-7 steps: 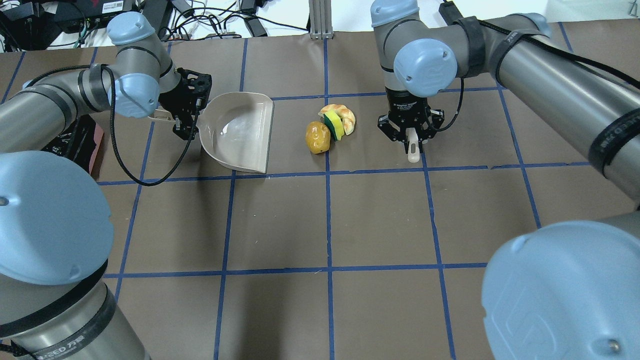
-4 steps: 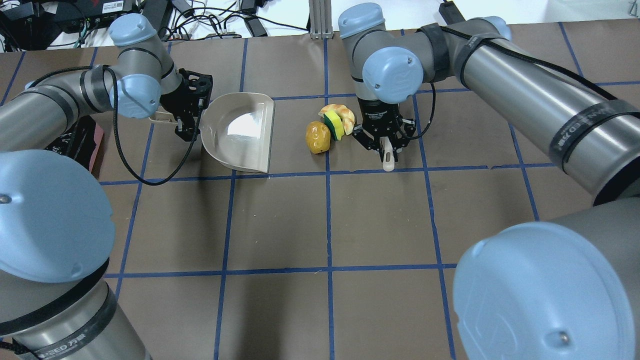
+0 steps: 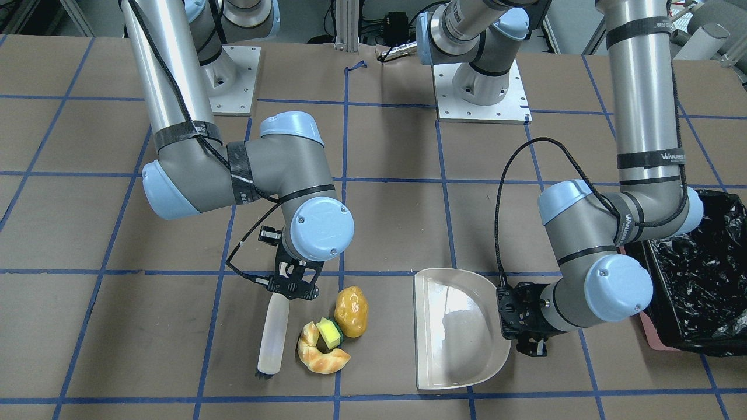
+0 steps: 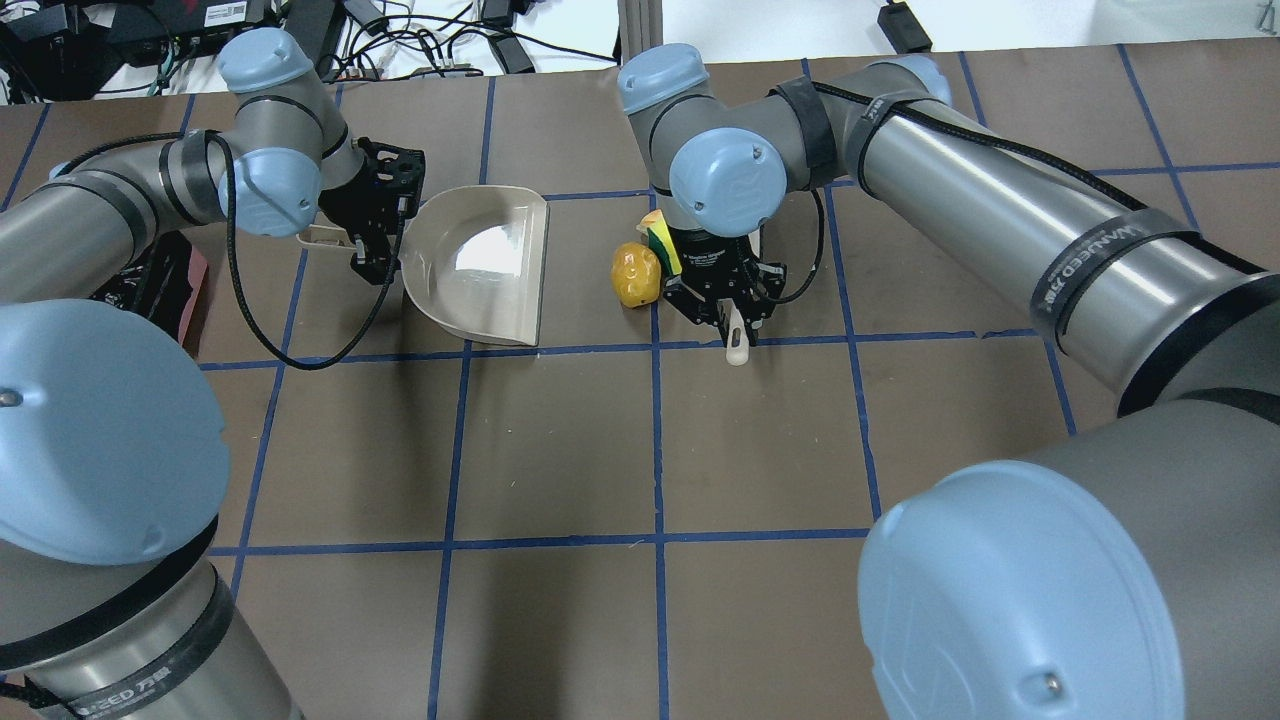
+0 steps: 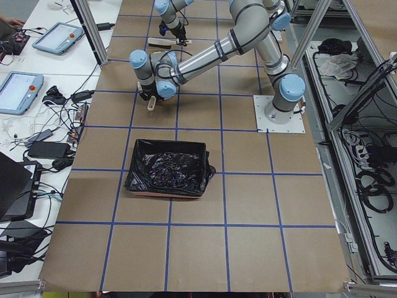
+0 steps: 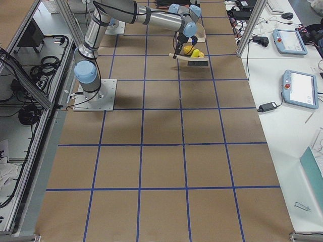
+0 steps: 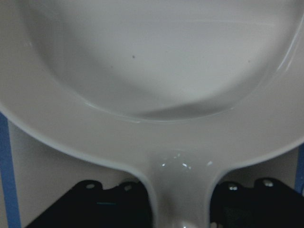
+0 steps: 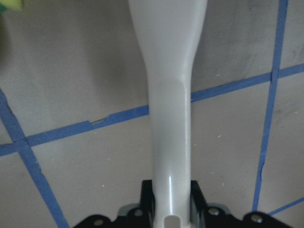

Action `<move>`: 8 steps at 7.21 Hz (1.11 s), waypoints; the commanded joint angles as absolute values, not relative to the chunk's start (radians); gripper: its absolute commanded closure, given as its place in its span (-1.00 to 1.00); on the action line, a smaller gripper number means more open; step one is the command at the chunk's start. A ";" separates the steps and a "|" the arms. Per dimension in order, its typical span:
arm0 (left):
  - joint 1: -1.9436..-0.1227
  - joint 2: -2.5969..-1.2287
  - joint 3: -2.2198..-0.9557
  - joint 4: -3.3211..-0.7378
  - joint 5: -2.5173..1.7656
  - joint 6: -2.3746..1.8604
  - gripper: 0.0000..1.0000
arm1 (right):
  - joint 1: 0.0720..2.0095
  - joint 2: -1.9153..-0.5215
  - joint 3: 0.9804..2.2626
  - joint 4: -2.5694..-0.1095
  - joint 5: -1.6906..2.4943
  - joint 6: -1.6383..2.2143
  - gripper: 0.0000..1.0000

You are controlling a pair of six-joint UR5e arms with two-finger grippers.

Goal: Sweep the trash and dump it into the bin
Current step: 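Carry the brush with the right gripper toward the potato and shrimp, then sweep the potato and shrimp with the brush toward the held dustpan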

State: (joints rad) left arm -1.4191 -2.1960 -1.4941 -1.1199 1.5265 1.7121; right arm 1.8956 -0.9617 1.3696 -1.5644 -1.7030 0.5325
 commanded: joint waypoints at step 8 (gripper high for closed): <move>-1.420 -2.197 -1.493 -1.120 1.536 1.687 1.00 | 1.944 -0.931 1.339 -1.575 -1.643 0.601 1.00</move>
State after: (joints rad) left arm -1.4199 -2.1961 -1.4926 -1.1198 1.5333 1.6880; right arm 1.9431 -0.9317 1.3393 -1.5758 -1.6472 0.6013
